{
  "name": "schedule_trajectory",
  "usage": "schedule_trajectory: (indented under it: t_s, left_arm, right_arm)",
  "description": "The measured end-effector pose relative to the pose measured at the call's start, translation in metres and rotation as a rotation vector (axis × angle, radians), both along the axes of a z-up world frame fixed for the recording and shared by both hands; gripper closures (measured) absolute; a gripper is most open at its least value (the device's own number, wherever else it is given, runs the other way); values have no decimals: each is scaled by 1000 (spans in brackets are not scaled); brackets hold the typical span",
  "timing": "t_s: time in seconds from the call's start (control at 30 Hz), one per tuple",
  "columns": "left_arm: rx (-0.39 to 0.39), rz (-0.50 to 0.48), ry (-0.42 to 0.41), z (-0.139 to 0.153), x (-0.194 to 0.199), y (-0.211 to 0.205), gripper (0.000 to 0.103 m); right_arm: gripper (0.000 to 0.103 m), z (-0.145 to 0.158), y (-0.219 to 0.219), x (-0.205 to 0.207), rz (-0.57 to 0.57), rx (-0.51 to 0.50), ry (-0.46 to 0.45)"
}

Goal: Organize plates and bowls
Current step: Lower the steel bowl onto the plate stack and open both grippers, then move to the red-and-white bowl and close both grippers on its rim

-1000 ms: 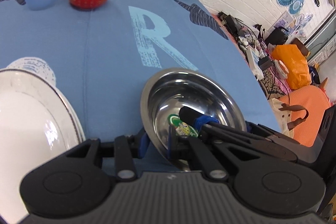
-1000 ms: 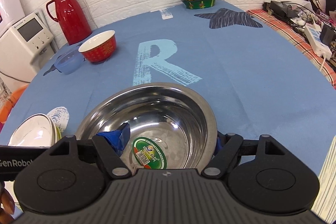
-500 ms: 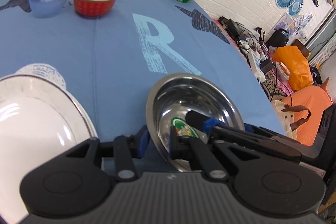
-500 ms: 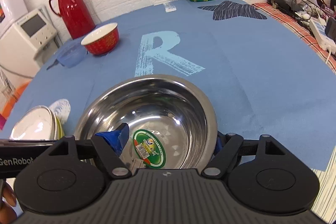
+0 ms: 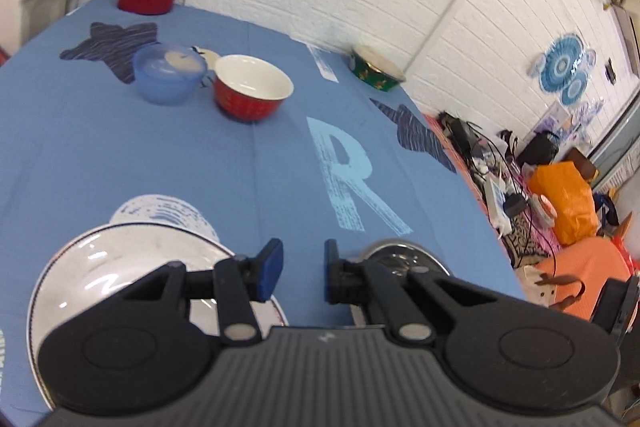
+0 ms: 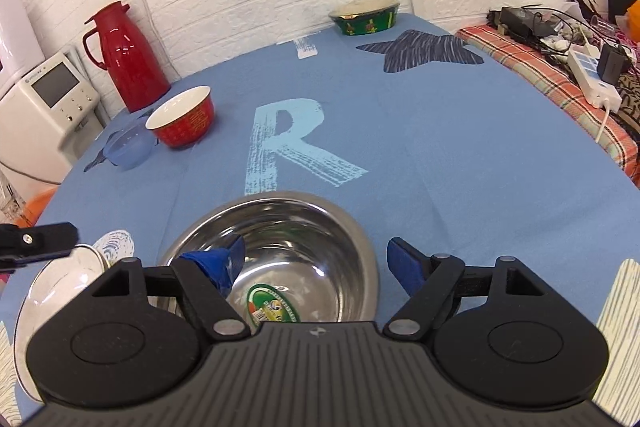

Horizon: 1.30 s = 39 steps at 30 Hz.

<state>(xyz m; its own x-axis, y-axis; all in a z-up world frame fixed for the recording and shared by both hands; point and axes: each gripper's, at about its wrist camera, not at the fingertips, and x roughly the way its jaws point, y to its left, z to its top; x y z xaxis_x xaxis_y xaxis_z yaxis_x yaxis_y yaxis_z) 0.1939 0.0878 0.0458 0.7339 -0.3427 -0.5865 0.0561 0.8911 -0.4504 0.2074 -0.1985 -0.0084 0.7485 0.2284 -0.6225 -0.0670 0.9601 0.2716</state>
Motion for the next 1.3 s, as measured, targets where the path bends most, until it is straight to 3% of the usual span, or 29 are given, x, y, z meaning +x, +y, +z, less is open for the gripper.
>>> schedule_trajectory:
  t_s: [0.43,0.7,1.17,1.3]
  left_arm:
    - [2,23,19,-6,5,15,103]
    - [15,78,48,-7,28,35,103]
    - [120,67,52,3,95,36,103]
    - [67,55,73,4,125,41,103]
  right_arm:
    - [38,-10,13,-4,80,23,62]
    - [38,7,-23,5,-33,48,24]
    - [38,65,31,100,200,-90,-13]
    - [37,76,59,135,277,-103,-4]
